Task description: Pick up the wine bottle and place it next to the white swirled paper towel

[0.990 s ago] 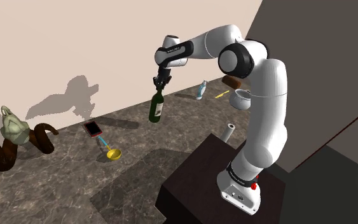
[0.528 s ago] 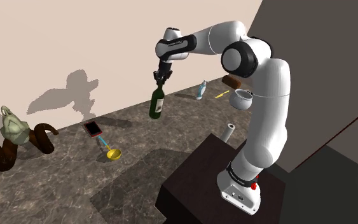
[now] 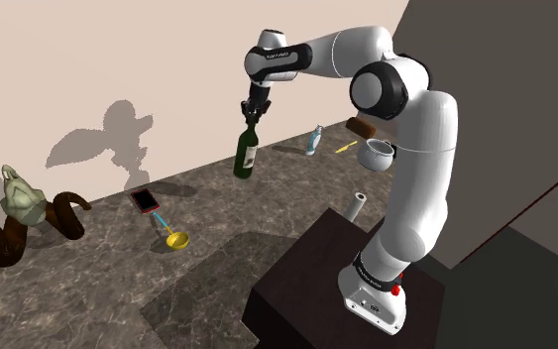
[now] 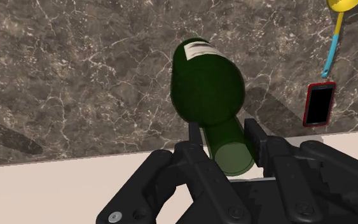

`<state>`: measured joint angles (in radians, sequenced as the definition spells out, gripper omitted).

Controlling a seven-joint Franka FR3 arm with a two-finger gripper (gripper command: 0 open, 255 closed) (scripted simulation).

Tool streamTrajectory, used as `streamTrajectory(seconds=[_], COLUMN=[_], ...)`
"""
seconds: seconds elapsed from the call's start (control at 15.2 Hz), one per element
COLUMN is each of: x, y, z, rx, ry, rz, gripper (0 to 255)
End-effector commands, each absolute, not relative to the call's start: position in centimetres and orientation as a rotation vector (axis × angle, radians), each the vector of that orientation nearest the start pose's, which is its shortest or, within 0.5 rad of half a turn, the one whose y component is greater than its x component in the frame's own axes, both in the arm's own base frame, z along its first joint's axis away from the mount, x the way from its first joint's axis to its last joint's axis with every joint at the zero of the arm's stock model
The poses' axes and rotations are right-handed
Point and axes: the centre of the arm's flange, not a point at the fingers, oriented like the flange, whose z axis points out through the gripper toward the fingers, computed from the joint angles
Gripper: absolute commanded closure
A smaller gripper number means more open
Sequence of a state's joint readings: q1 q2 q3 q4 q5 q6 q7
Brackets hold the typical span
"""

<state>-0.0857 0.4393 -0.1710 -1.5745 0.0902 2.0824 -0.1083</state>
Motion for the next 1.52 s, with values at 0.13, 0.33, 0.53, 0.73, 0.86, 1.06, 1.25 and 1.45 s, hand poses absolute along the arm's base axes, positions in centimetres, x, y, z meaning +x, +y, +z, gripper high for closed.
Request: streamTrajectory(seconds=[0.13, 0.33, 0.53, 0.73, 0.86, 1.06, 1.25, 1.45], x=[66.8, 66.8, 66.8, 66.8, 66.8, 66.8, 66.8, 66.8], y=[-15.3, -15.3, -15.3, -15.3, -15.3, -15.3, -15.3, -15.3], z=[41.8, 43.4, 45.0, 46.6, 47.6, 49.2, 50.8, 52.4], rx=[-3.133, -3.133, -3.133, -3.133, -3.133, -3.133, -3.133, -3.133], ry=[0.268, 0.268, 0.268, 0.268, 0.268, 0.268, 0.268, 0.268], rz=[-0.119, -0.119, -0.119, -0.119, -0.119, -0.119, -0.119, -0.119], gripper=[255, 255, 255, 255, 255, 255, 255, 255])
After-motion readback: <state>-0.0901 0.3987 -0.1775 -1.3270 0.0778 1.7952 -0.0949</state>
